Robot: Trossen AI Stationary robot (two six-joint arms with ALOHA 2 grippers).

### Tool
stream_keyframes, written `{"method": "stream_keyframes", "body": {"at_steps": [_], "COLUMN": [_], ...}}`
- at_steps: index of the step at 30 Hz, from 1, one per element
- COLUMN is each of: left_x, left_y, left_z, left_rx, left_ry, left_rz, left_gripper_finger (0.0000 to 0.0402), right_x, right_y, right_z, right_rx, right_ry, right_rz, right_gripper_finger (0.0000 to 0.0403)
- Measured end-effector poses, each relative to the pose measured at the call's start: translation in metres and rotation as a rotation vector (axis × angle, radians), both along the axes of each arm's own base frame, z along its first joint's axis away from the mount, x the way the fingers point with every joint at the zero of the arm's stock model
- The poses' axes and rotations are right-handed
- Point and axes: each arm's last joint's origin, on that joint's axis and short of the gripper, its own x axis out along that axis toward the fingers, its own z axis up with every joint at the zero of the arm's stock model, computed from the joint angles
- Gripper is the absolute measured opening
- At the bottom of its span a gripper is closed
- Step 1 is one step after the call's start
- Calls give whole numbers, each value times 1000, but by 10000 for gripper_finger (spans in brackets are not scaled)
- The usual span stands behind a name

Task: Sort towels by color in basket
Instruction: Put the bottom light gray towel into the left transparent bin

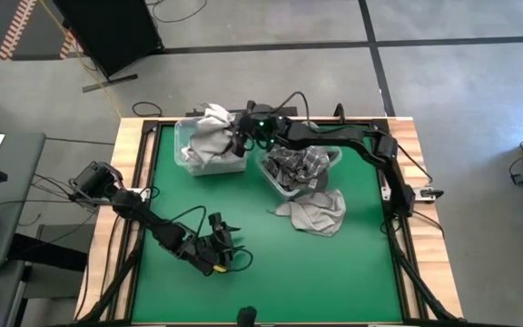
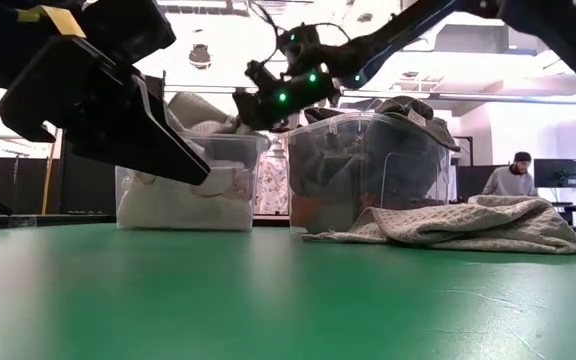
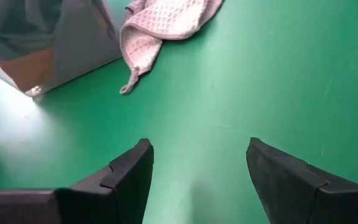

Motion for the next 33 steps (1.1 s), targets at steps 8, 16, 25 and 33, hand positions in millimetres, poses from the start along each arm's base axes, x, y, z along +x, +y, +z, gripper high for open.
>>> {"method": "stream_keyframes", "body": {"at_steps": [8,16,25,33], "left_x": [-1,-1,-2,1], "left_y": [-2,-2,-5,-7], "left_z": [0,0,0,5], "left_rx": [-23,-43,-66,9], "left_ry": [-8,-16,-8,-7], "left_rz": [7,18,-10,-34], "left_gripper_finger": [247,247,247,247], "right_x": [-2,-3,-7,-33], "right_y": [-17,-13,2,22], "right_z": [-19,-19,8,60], "right_rx": [203,242,199,182], "right_ry": [-20,10,-9,16], "right_rz": [67,82,119,140], "right_gripper_finger": [57,118,255,285]}}
